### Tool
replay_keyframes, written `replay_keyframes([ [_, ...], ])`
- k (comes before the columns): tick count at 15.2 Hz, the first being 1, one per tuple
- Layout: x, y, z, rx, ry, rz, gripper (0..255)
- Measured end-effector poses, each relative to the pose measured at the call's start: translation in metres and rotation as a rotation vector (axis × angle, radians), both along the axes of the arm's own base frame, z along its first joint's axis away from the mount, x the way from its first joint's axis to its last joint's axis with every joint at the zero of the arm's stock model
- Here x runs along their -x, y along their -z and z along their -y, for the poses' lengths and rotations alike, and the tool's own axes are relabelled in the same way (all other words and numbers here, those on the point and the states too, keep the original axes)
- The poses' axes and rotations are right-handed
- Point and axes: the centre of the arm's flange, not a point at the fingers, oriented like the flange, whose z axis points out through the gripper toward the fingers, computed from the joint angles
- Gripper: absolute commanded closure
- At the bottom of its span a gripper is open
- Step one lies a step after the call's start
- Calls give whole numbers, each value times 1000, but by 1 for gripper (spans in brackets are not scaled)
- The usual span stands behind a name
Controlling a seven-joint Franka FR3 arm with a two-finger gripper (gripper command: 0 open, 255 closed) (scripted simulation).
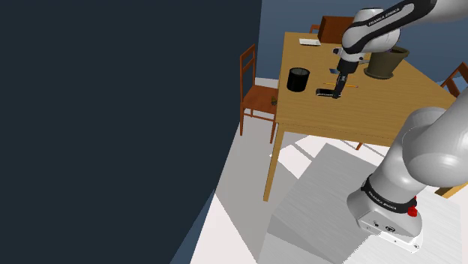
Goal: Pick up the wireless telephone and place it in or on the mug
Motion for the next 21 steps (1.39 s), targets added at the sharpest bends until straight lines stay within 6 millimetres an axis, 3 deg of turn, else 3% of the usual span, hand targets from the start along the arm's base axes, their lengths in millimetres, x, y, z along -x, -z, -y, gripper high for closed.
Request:
replay_keyframes([
  [21, 1, -110, -1, 0, 0, 0, 255],
])
